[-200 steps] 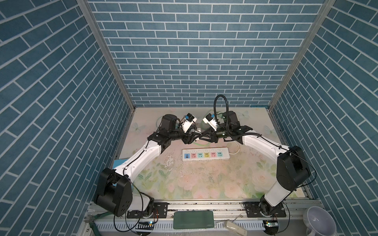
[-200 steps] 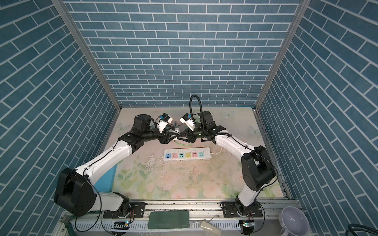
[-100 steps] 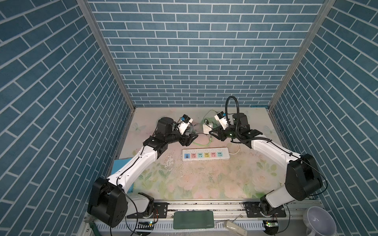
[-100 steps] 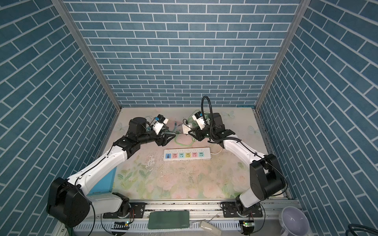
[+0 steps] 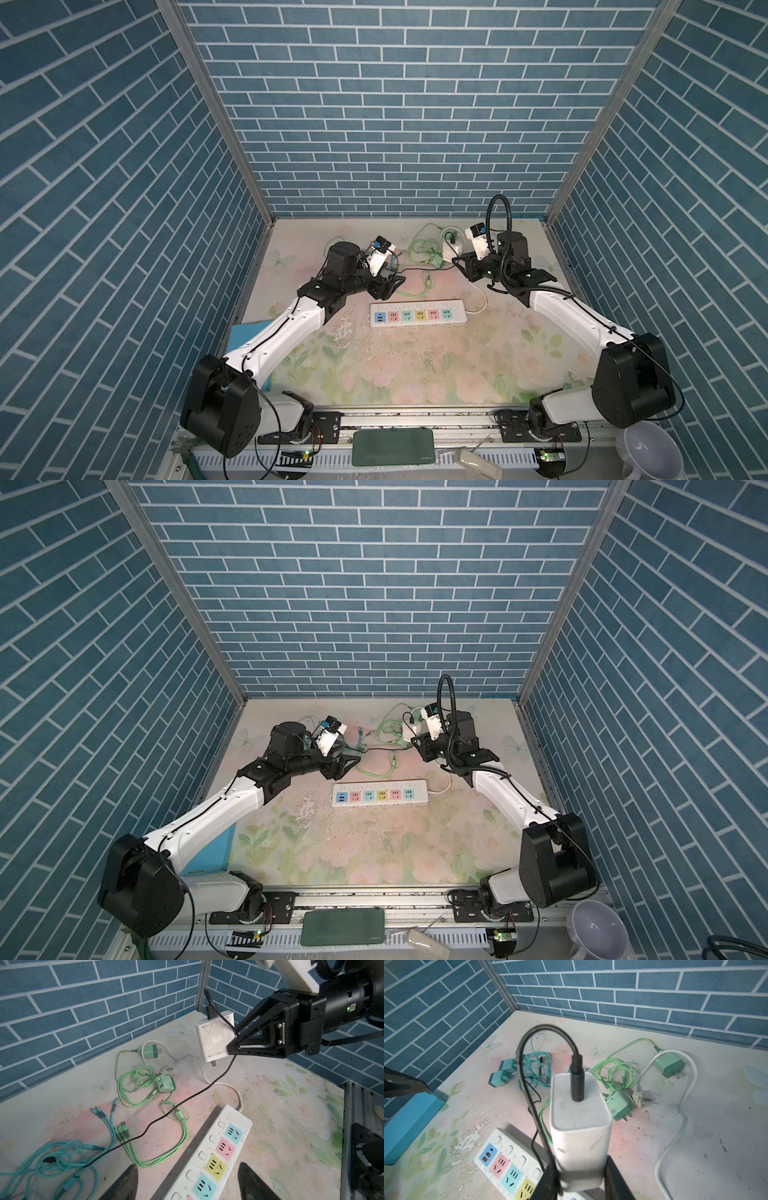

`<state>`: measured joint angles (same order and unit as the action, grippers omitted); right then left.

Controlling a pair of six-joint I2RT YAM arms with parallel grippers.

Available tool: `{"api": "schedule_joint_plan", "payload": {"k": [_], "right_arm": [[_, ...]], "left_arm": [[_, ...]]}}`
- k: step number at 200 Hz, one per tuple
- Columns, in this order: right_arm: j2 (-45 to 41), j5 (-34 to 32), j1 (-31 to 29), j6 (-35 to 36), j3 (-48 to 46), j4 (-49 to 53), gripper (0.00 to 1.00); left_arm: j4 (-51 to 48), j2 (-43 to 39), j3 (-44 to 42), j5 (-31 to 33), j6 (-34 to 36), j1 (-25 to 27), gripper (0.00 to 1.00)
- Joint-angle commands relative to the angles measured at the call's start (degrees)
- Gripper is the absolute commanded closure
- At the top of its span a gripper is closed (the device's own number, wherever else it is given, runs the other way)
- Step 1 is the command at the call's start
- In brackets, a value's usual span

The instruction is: Insert the plug

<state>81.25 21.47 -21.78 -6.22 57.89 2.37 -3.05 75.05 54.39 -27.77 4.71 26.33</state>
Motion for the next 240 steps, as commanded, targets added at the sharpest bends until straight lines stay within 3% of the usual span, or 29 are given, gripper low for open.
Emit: {"api": "schedule_joint_plan", "payload": {"k": [1,65,95,131,194,240], "right_arm": [[-0.9,0.0,-0.2,-1.2,-2.5,-3.2,0.85],[-3.2,-7.0,0.1,-0.7,-2.1,-2.0,0.85],[-3.0,-6.1,0.9,-1.6,1.8,-1.5,0.85],[-0.6,-6.2,1.1,-3.0,9.7,0.2,0.85],[1.9,-15.8,3.4,-3.5,24.8,3.5,0.85],[6.4,-16.8,4.6,-4.9,36.7,6.0,0.84]], "left_arm": [[0.7,0.7,-0.6,1.2,-0.6,0.2,0.24],[0.5,2.0,-1.1,3.1,-1.3,1.8,0.26],[1.9,4.3,-1.0,3.7,-2.0,2.8,0.28],[3.0,7.1,-1.1,7.9,-0.7,3.4,0.29],[1.8,12.6,3.8,12.9,1.2,3.4,0.29],[2.0,18.1,6.6,16.5,2.3,2.5,0.31]]}}
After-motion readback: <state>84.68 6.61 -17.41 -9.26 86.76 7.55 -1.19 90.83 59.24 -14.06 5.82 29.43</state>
